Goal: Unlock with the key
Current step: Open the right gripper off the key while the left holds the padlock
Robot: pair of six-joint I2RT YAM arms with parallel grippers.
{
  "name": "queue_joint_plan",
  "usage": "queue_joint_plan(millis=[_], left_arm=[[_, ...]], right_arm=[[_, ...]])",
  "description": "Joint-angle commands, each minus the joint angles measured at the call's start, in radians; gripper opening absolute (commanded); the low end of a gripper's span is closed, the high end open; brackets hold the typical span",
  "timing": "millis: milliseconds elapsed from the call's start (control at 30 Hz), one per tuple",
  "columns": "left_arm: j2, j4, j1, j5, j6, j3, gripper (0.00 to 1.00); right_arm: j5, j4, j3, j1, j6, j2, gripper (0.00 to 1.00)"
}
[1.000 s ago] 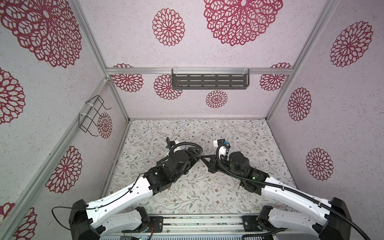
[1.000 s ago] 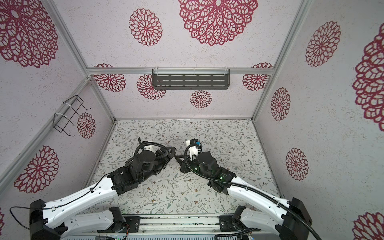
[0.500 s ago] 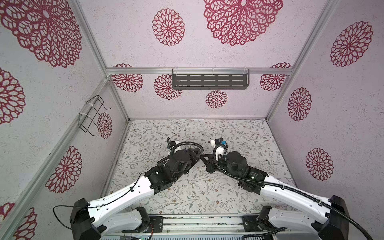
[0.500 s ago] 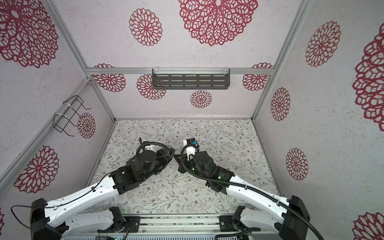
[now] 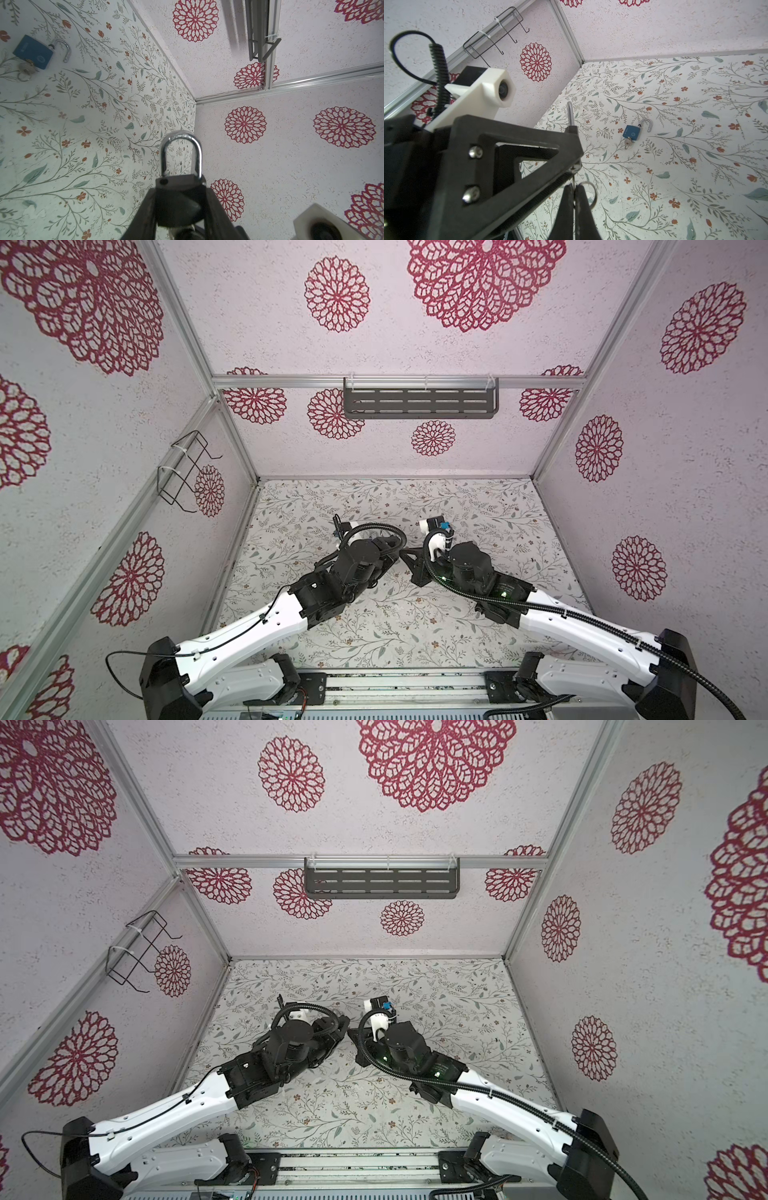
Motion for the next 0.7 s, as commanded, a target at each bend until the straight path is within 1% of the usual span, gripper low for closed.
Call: queue_joint_plan(millis=[0, 67, 133, 233, 267, 333, 433, 467, 567, 667], left_arm=[[-0.019, 0.048, 0.012, 0.008, 0.034, -0.016, 0.15], [-0.027, 0.041, 0.019, 0.016, 0.055, -0.013, 0.14], [-0.040, 0.010, 0.020, 0.005, 0.084, -0.007, 0.12], [-0.061, 0.004, 0.031, 0.015, 0.147, -0.018, 0.09], [-0.070, -0.009, 0.036, 0.021, 0.179, -0.022, 0.08], [-0.091, -0.022, 0.045, 0.031, 0.268, -0.037, 0.07], [-0.138, -0.021, 0.050, 0.007, 0.424, -0.086, 0.05], [-0.155, -0.003, 0.052, 0.003, 0.492, -0.112, 0.04], [-0.190, 0.043, 0.054, 0.010, 0.692, -0.165, 0.00], [-0.209, 0.096, 0.054, 0.040, 0.829, -0.215, 0.00]], right_arm=[[0.004, 0.014, 0.048, 0.010, -0.038, -0.010, 0.06], [0.013, -0.006, 0.055, 0.010, -0.041, -0.017, 0.15], [0.015, -0.027, 0.065, 0.010, -0.046, -0.033, 0.26], [0.030, -0.069, 0.081, 0.010, -0.045, -0.066, 0.30], [0.032, -0.083, 0.087, 0.009, -0.044, -0.079, 0.33], [0.036, -0.138, 0.116, 0.006, -0.043, -0.092, 0.40], [0.037, -0.277, 0.196, -0.008, -0.027, -0.081, 0.49], [0.027, -0.325, 0.227, -0.019, -0.018, -0.069, 0.51], [-0.056, -0.440, 0.309, -0.058, -0.009, -0.016, 0.60], [-0.082, -0.528, 0.383, -0.072, -0.028, 0.040, 0.66]])
